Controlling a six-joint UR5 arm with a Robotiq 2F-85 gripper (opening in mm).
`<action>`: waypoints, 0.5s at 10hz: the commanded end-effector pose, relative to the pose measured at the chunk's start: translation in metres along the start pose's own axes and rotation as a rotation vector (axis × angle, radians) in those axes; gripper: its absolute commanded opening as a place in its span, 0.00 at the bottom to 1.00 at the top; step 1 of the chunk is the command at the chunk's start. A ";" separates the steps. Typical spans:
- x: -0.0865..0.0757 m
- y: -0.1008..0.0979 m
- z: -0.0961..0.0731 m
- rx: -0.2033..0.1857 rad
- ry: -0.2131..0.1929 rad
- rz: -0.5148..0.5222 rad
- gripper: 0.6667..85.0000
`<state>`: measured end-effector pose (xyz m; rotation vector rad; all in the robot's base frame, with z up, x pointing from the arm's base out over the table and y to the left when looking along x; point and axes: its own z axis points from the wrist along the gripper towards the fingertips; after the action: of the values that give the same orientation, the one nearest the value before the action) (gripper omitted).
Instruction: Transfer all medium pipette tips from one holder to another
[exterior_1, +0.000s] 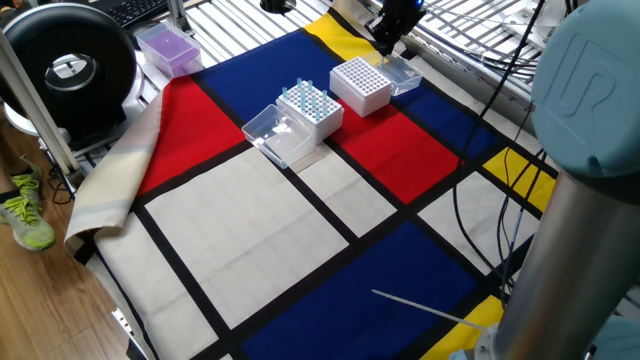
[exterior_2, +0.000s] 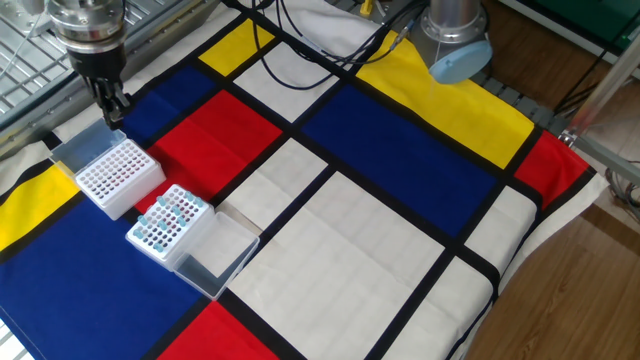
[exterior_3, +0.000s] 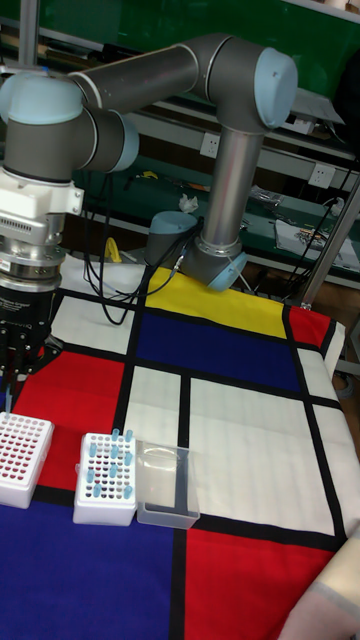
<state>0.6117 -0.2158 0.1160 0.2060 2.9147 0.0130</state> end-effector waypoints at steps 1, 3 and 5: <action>0.000 0.000 0.001 -0.021 -0.011 -0.001 0.01; 0.001 -0.001 0.001 -0.023 -0.011 -0.002 0.01; 0.000 -0.001 0.003 -0.033 -0.018 -0.004 0.01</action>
<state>0.6103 -0.2171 0.1131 0.1911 2.9076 0.0313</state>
